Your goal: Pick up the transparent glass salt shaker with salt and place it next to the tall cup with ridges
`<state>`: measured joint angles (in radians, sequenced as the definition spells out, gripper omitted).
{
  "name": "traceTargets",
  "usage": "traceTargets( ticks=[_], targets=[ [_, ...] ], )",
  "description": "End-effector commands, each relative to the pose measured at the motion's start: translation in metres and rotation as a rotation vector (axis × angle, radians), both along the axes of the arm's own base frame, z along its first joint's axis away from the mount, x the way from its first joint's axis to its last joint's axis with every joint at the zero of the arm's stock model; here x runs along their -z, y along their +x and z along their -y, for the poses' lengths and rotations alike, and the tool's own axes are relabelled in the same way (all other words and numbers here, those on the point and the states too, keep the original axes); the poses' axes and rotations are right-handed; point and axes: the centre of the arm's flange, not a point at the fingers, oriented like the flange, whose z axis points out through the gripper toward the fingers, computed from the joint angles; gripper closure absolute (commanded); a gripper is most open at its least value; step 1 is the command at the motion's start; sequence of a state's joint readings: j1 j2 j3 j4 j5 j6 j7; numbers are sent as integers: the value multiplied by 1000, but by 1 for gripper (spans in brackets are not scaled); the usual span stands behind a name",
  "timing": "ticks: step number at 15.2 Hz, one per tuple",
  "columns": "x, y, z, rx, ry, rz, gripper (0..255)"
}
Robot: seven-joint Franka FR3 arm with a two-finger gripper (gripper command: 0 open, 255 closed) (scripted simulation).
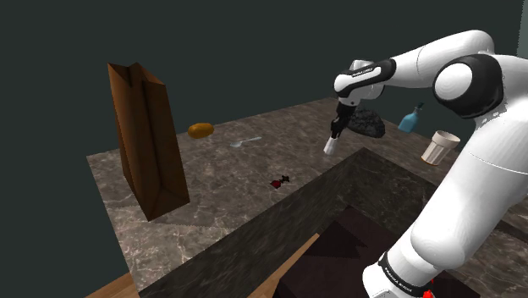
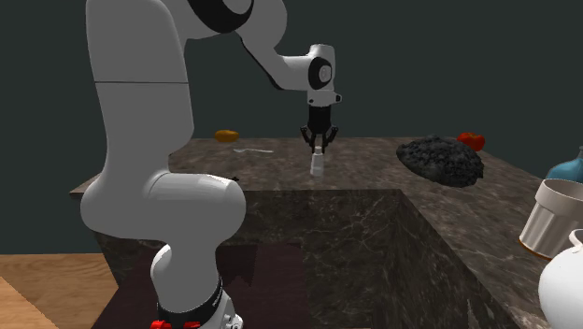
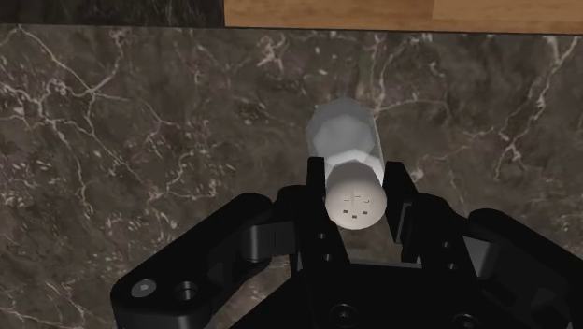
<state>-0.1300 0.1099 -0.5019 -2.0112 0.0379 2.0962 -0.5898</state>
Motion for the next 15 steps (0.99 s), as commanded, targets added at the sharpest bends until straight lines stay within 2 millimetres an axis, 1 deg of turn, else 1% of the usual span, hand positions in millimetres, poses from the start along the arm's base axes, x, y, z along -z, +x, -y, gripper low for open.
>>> traceTargets(
  ticks=[1, 15],
  targets=[
    [-11, 0, 1, 0, 0, 0, 255],
    [-85, 0, 1, 0, 0, 0, 255]
  ],
)
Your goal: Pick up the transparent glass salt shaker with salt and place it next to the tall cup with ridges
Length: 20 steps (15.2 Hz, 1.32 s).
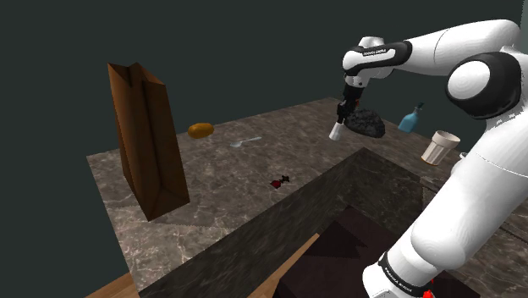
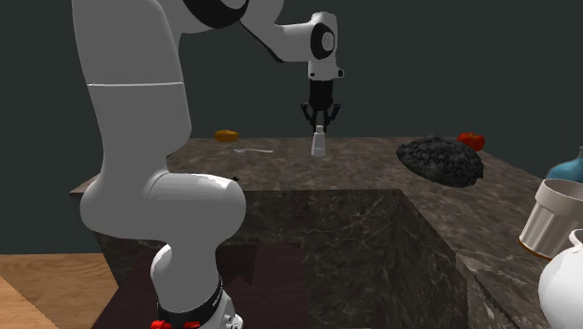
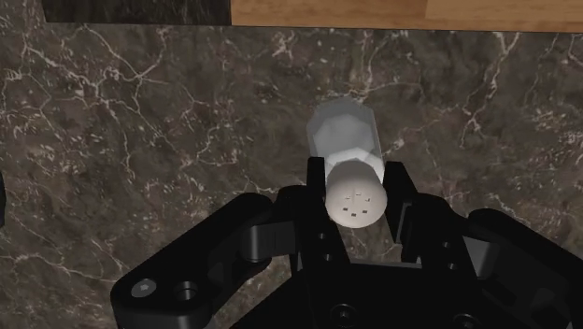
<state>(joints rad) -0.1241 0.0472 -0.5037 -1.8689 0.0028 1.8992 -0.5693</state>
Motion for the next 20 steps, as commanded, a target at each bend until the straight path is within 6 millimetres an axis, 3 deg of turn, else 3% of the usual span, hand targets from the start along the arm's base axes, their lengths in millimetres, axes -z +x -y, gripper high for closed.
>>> traceTargets(
  ticks=[1, 20],
  targets=[
    [-9, 0, 0, 0, 0, 0, 255],
    [-110, 0, 0, 0, 0, 0, 255]
  ],
)
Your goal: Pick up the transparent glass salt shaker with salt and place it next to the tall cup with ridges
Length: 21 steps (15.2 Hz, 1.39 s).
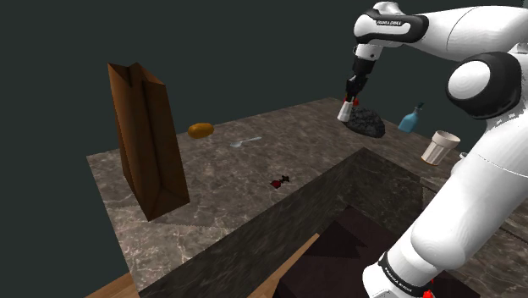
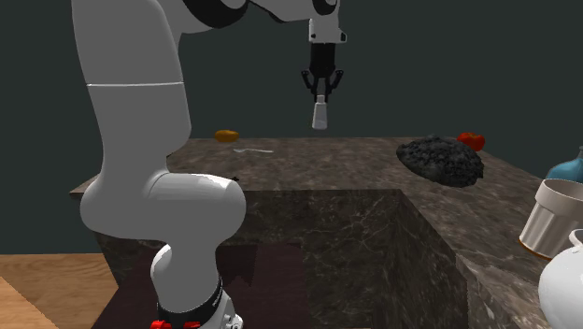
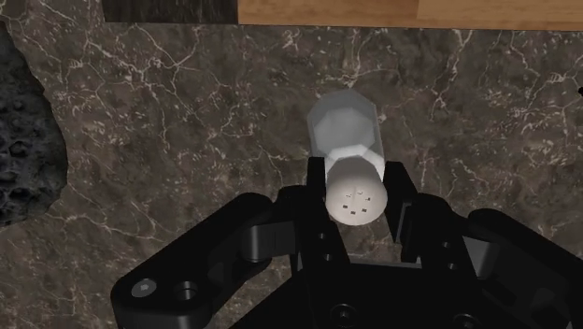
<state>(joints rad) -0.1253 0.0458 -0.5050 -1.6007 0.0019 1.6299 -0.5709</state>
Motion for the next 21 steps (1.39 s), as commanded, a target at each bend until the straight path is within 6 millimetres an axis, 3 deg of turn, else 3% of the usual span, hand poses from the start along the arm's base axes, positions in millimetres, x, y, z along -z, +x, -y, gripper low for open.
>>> traceTargets(
  ticks=[1, 5, 21],
  targets=[
    [-9, 0, 1, 0, 0, 0, 255],
    [-27, 0, 1, 0, 0, 0, 255],
    [-27, -166, 131, 0, 0, 0, 255]
  ],
)
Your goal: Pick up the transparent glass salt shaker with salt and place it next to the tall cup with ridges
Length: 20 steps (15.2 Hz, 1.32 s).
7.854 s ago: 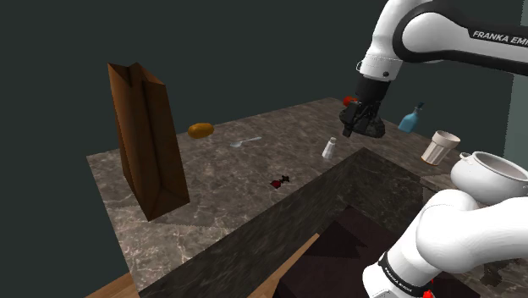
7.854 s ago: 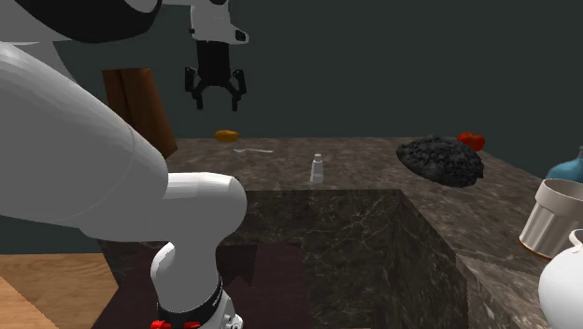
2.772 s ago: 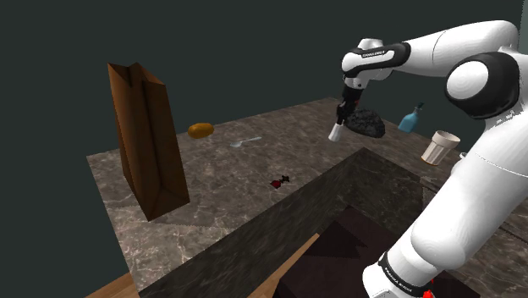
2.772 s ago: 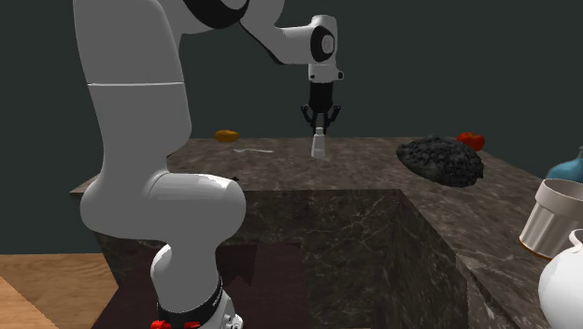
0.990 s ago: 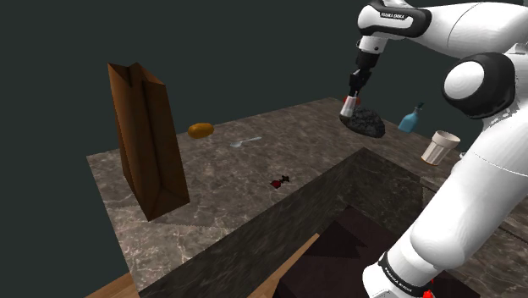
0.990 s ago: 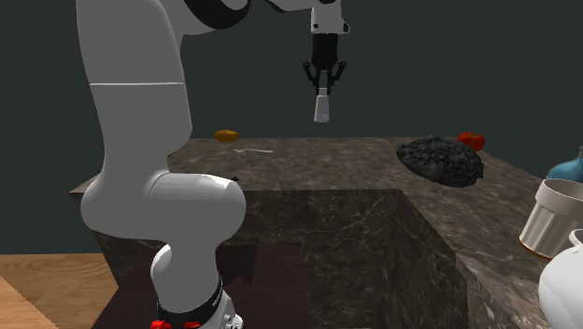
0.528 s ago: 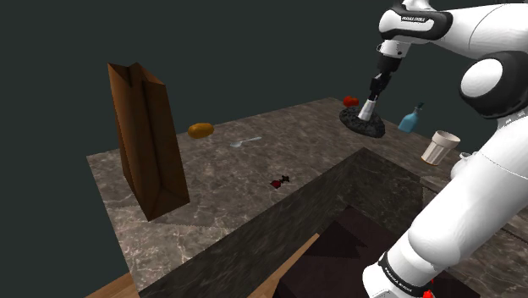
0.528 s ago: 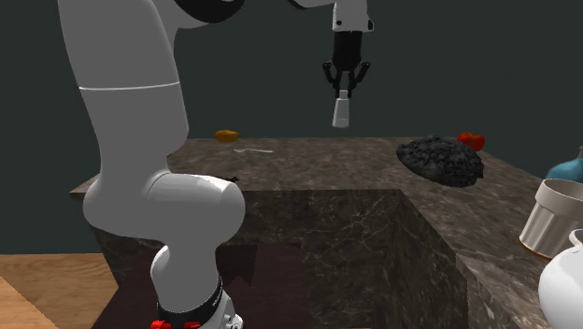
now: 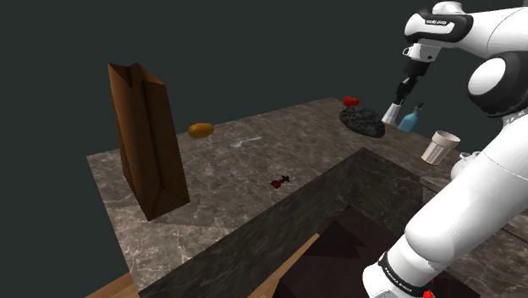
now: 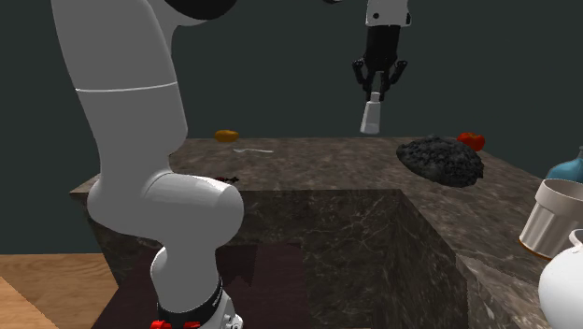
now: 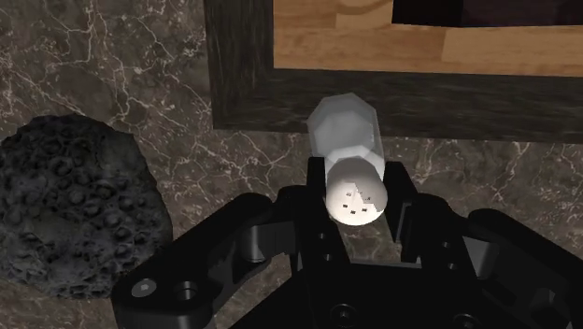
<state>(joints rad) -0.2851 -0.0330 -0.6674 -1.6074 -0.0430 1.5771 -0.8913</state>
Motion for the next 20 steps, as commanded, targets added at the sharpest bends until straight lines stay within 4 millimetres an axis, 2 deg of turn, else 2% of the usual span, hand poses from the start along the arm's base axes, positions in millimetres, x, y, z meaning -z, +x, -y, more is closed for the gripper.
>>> traceTargets(
  ticks=[1, 20],
  targets=[
    [2, -20, 19, -1, 0, 0, 255],
    [2, -219, 172, -1, 0, 0, 255]
  ],
)
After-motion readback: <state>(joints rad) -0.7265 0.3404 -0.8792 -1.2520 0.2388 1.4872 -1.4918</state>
